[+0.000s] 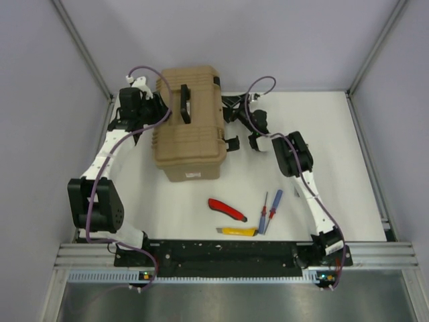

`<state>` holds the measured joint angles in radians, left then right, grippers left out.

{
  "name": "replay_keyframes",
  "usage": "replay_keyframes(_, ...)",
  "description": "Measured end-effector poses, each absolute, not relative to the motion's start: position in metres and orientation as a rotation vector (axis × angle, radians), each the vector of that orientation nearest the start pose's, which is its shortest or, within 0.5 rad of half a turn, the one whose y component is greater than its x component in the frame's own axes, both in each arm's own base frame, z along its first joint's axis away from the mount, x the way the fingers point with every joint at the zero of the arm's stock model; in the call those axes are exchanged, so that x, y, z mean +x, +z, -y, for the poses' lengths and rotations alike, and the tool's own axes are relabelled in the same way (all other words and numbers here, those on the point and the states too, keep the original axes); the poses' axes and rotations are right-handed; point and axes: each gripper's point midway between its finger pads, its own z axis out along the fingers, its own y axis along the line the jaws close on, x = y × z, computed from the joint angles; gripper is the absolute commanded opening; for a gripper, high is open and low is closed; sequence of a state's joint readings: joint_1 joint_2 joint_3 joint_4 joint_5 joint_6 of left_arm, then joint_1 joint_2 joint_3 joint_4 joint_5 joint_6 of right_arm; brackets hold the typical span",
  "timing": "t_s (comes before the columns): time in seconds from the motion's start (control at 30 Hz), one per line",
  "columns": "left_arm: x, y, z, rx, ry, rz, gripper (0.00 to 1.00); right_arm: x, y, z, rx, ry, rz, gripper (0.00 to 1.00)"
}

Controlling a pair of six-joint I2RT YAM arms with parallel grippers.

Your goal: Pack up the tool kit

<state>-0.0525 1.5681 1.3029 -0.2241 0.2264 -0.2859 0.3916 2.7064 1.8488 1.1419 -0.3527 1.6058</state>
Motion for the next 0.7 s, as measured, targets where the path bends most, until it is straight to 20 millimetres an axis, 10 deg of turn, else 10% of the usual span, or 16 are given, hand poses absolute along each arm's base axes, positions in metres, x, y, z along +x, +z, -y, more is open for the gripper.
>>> replay_keyframes(0.37,0.464,0.222,0.078,-0.104,-0.446,-2.072,0.53,0.594,0.152,-0.35,0.622,1.968,-1.397,0.62)
replay_keyframes(0.7,0.463,0.225,0.076,-0.126,-0.419,-2.096,0.62,0.588,0.13,-0.305,0.779,1.84,-1.395,0.84)
